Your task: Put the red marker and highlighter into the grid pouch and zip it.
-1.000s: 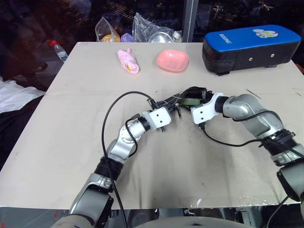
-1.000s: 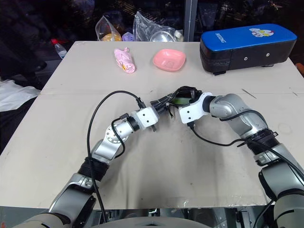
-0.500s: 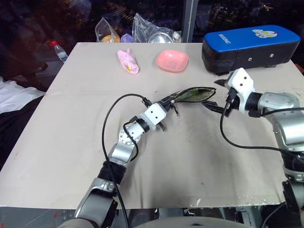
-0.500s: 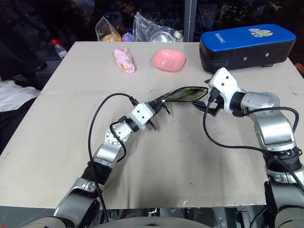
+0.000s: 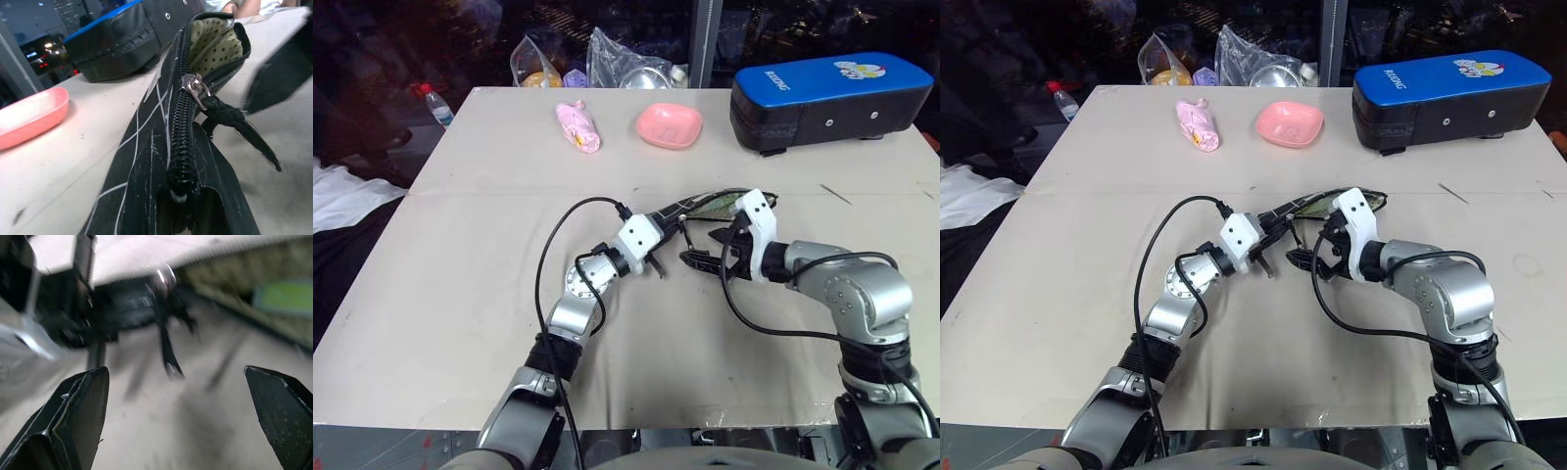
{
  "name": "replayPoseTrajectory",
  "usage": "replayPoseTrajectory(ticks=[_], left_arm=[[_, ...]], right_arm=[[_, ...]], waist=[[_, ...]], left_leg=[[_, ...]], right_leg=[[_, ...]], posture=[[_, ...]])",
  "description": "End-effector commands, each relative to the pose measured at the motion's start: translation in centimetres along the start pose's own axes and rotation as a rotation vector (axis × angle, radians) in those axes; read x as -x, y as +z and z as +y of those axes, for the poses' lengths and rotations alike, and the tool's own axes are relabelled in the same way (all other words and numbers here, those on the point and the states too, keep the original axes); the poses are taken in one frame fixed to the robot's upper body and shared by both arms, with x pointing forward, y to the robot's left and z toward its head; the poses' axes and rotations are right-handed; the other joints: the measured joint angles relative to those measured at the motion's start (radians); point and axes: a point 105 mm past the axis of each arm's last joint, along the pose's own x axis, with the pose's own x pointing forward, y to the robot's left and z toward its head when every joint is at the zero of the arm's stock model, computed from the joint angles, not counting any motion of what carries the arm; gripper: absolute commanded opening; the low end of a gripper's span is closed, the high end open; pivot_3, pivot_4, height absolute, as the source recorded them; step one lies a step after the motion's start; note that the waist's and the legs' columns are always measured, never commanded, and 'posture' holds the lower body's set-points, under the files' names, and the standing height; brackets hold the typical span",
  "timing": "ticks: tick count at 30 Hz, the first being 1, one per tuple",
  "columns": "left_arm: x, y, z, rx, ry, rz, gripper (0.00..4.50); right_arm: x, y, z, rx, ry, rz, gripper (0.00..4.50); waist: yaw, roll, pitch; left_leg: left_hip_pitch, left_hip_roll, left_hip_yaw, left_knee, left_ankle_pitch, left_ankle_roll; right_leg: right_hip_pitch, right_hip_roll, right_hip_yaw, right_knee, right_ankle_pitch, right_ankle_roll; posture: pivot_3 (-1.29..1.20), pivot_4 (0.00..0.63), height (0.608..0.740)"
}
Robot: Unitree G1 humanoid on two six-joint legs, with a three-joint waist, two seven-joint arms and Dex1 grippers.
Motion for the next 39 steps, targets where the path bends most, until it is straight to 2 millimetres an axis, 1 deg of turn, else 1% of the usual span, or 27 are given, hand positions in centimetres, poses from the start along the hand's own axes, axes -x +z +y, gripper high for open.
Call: replayPoseTrajectory(ticks=[1,7,8,9,11,12,13,15,16,17,18,23,26,31,35,37,39], left_arm=[[-0.3,0.7,0.1,0.01,-0.005,-0.031,0.0],[-0.1,0.7,0.0,0.012,-0.01,-0.026,0.0],[-0.1,0.7,0.0,0.012,-0.011,-0.025,0.0],[-0.1,0.7,0.0,0.011,-0.013,-0.024,0.0],[0.0,0.6,-0.1,0.01,-0.016,-0.021,0.0],[0.0,0.6,-0.1,0.009,-0.017,-0.02,0.0],[0.0,0.6,-0.1,0.008,-0.018,-0.019,0.0],[0.0,0.6,-0.1,0.008,-0.019,-0.018,0.0],[0.0,0.5,-0.1,0.008,-0.02,-0.018,0.0],[0.1,0.5,-0.1,0.008,-0.02,-0.017,0.0],[0.1,0.5,-0.1,0.007,-0.02,-0.017,0.0],[0.2,0.4,0.1,0.001,-0.004,-0.012,0.0],[0.3,0.4,0.2,0.0,0.0,-0.009,0.0],[0.3,0.3,0.2,0.0,0.008,-0.005,0.0],[0.3,0.2,0.3,-0.001,0.013,-0.004,0.0],[0.4,0.2,0.4,0.008,0.018,-0.003,0.0],[0.4,0.1,0.5,0.004,0.025,-0.001,0.0]], right_arm=[[-0.7,1.4,0.8,0.009,0.036,-0.059,4.46],[-1.3,1.9,0.8,-0.012,0.043,-0.096,4.46],[-1.4,2.0,0.8,-0.019,0.041,-0.106,3.93],[-1.4,2.1,0.8,-0.023,0.039,-0.113,3.83],[-1.5,2.2,0.8,-0.027,0.039,-0.126,2.83],[-1.5,2.2,0.8,-0.028,0.039,-0.131,2.47],[-1.5,2.3,0.8,-0.03,0.037,-0.135,1.99],[-1.5,2.3,0.7,-0.034,0.03,-0.145,0.86],[-1.5,2.4,0.6,-0.035,0.027,-0.148,0.57],[-1.5,2.4,0.4,-0.035,0.02,-0.15,0.04],[-1.4,2.4,0.3,-0.034,0.015,-0.151,0.04],[-0.1,2.6,-1.5,-0.04,-0.083,-0.183,0.04],[1.2,3.1,-3.2,-0.064,-0.166,-0.224,0.04],[4.4,3.9,-7.2,-0.101,-0.335,-0.284,0.04],[7.4,3.9,-10.4,-0.153,-0.489,-0.319,0.04],[9.2,3.7,-12.4,-0.179,-0.599,-0.337,0.04],[10.8,3.6,-13.9,-0.199,-0.686,-0.362,0.04]], waist=[[0.0,0.0,0.0],[-0.001,0.0,0.0],[-0.001,0.0,0.0],[-0.001,0.0,0.0],[-0.001,0.0,0.0],[-0.001,0.0,0.0],[-0.001,0.0,0.0],[-0.001,0.0,0.0],[-0.001,0.0,0.0],[-0.001,0.0,0.0],[-0.002,0.0,0.0],[-0.002,0.0,0.0],[-0.001,0.0,0.0],[-0.001,0.0,0.0],[0.003,0.0,0.0],[-0.001,0.0,0.0],[-0.002,0.0,0.0]], left_leg=[[0.0,0.0,0.0,0.0,0.0,0.0],[0.0,0.0,0.0,0.0,0.0,0.0],[0.0,0.0,0.0,0.0,0.0,0.0],[0.0,0.0,0.0,0.0,0.0,0.0],[0.0,0.0,0.0,0.0,0.0,0.0],[0.0,0.0,0.0,0.0,0.0,0.0],[0.0,0.0,0.0,0.0,0.0,0.0],[0.0,0.0,0.0,0.0,0.0,0.0],[0.0,0.0,0.0,0.0,0.0,0.0],[0.0,0.0,0.0,0.0,0.0,0.0],[0.0,0.0,0.0,0.0,0.0,0.0],[0.0,0.0,0.0,0.0,0.0,0.0],[0.0,0.0,0.0,-0.001,0.0,0.0],[0.0,0.0,0.0,-0.001,0.0,0.0],[0.0,0.0,0.0,-0.001,0.0,0.0],[0.0,0.0,0.001,-0.001,0.0,0.0],[0.0,0.0,0.001,-0.002,0.0,0.0]], right_leg=[[0.0,0.0,0.0,0.0,0.0,0.0],[0.0,0.0,0.0,0.0,0.0,0.0],[0.0,0.0,0.0,0.0,0.0,0.0],[0.0,0.0,0.0,0.0,0.0,0.0],[0.0,0.0,0.0,0.0,0.0,0.0],[0.0,0.0,0.0,0.0,0.0,0.0],[0.0,0.0,0.0,0.0,0.0,0.0],[0.0,0.0,0.0,0.0,0.0,0.0],[0.0,0.0,0.0,0.0,0.0,0.0],[0.0,0.0,0.0,0.0,0.0,0.0],[0.0,0.0,0.0,0.0,0.0,0.0],[0.0,0.0,0.0,0.0,0.0,0.0],[0.0,0.0,0.0,0.0,0.0,0.0],[0.0,0.0,0.0,0.0,0.0,0.0],[0.0,-0.001,0.0,-0.001,0.0,0.0],[0.0,-0.001,0.001,-0.001,0.0,0.0],[0.0,0.0,0.001,-0.001,0.0,0.0]], posture=[[0.0,0.15,0.717],[0.0,0.15,0.717],[0.0,0.15,0.717],[0.0,0.15,0.717],[0.0,0.15,0.717],[0.0,0.15,0.717],[0.0,0.15,0.717],[0.0,0.15,0.717],[0.0,0.15,0.717],[0.0,0.15,0.717],[0.0,0.15,0.717],[0.0,0.15,0.717],[0.0,0.15,0.717],[0.0,0.15,0.717],[0.0,0.15,0.717],[0.0,0.15,0.717],[0.0,0.15,0.717]])
